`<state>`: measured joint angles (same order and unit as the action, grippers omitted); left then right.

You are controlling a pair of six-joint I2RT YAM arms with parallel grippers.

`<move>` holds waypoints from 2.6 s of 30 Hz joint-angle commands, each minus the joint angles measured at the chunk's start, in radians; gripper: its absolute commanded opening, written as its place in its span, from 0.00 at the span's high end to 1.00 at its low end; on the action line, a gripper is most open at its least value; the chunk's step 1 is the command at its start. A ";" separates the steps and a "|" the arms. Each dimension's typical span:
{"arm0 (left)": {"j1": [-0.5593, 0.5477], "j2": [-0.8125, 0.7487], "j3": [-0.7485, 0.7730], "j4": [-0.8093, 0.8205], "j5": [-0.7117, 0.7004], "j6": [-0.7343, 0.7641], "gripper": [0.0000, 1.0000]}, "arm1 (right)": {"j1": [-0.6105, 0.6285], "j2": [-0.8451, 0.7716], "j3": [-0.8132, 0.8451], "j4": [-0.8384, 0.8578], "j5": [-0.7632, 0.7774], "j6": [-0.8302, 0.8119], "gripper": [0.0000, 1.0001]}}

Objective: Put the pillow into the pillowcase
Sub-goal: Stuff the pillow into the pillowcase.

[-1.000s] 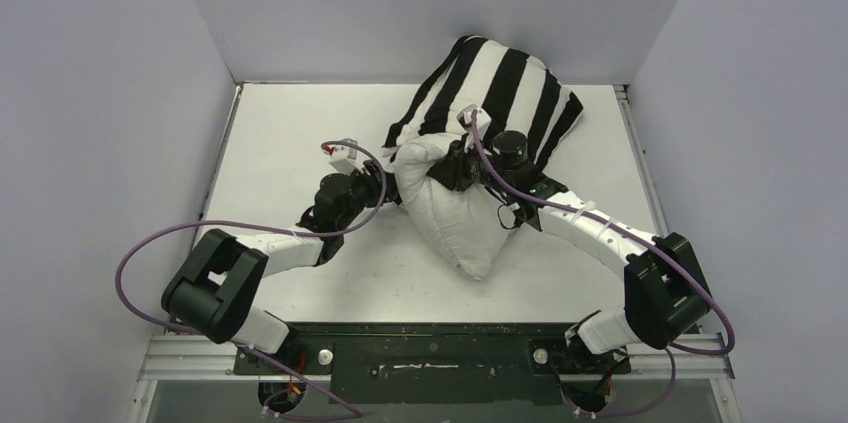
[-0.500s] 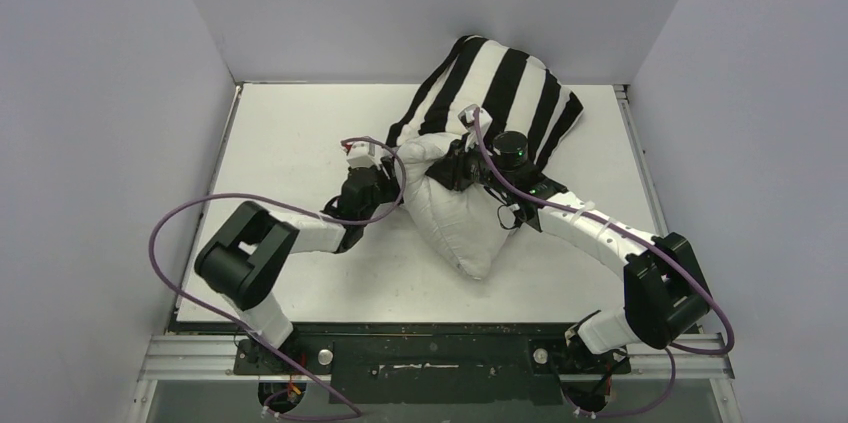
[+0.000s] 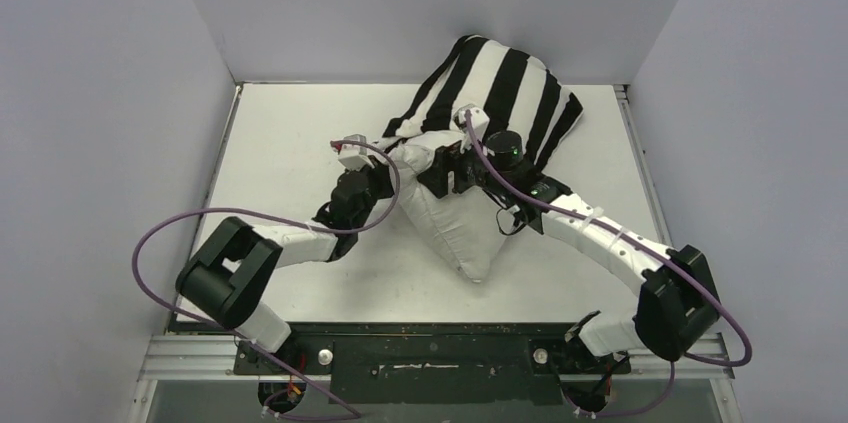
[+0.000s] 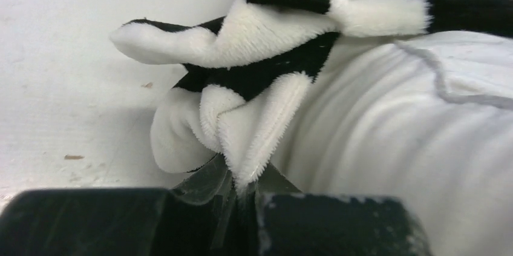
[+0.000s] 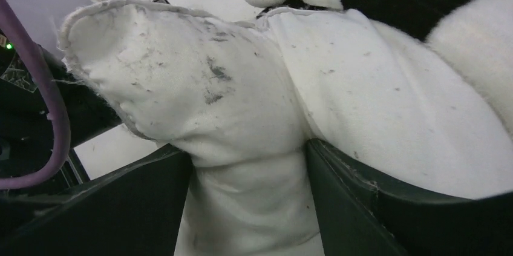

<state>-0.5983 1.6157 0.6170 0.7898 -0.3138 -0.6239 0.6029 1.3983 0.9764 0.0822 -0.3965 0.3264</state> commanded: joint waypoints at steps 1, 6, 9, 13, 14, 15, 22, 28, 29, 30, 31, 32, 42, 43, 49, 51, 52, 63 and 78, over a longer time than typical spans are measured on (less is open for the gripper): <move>0.046 -0.164 -0.019 0.114 0.082 -0.044 1.00 | 0.116 -0.103 0.078 -0.195 0.268 -0.107 0.20; 0.080 -0.203 -0.025 0.149 0.200 -0.137 1.00 | 0.208 -0.131 0.074 -0.150 0.437 -0.148 0.02; 0.088 -0.204 -0.018 0.185 0.259 -0.178 1.00 | 0.247 -0.056 0.114 -0.118 0.543 -0.197 0.01; 0.106 -0.219 0.036 0.188 0.367 -0.230 1.00 | 0.249 0.143 0.214 -0.100 0.532 -0.240 0.05; 0.113 -0.229 0.054 0.175 0.396 -0.237 1.00 | 0.237 0.191 0.238 -0.097 0.522 -0.244 0.13; 0.119 -0.246 0.074 0.151 0.421 -0.238 1.00 | 0.211 0.242 0.269 -0.093 0.533 -0.235 0.32; 0.155 -0.467 0.129 -0.098 0.438 -0.178 1.00 | 0.037 0.553 0.453 -0.093 0.560 -0.136 0.84; 0.220 -0.601 0.150 -0.315 0.411 -0.105 1.00 | -0.010 0.732 0.544 -0.154 0.647 -0.167 0.87; 0.244 -0.610 0.155 -0.355 0.405 -0.101 1.00 | -0.014 0.732 0.529 -0.145 0.647 -0.174 0.87; 0.273 -0.617 0.160 -0.372 0.407 -0.100 1.00 | -0.015 0.728 0.519 -0.132 0.643 -0.190 0.87; 0.302 -0.616 0.166 -0.391 0.415 -0.103 1.00 | -0.014 0.725 0.501 -0.118 0.640 -0.211 0.87; 0.335 -0.611 0.174 -0.394 0.430 -0.111 1.00 | -0.011 0.727 0.488 -0.113 0.637 -0.239 0.87; 0.528 -0.436 0.314 -0.158 0.725 -0.431 1.00 | 0.077 0.788 0.479 -0.151 0.553 -0.531 0.90; 0.529 -0.422 0.342 -0.197 0.727 -0.411 1.00 | 0.089 0.776 0.468 -0.135 0.527 -0.561 0.90; 0.529 -0.337 0.457 -0.312 0.755 -0.277 1.00 | 0.165 0.674 0.447 -0.148 0.364 -0.693 0.60; 0.522 -0.346 0.457 -0.377 0.734 -0.226 1.00 | 0.128 0.634 0.492 -0.199 0.269 -0.584 0.35; 0.520 -0.355 0.446 -0.391 0.724 -0.208 1.00 | 0.104 0.593 0.483 -0.189 0.223 -0.520 0.27; 0.488 -0.427 0.337 -0.340 0.727 -0.172 1.00 | -0.055 0.126 0.378 -0.067 -0.065 -0.053 0.18; 0.415 -0.410 0.363 -0.358 0.693 -0.173 1.00 | -0.023 -0.053 0.462 -0.151 -0.047 0.002 0.06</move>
<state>-0.1726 1.2400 0.9096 0.2958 0.4183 -0.8028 0.5770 1.4273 1.3861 -0.1108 -0.4294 0.2905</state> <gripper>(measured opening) 0.025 0.941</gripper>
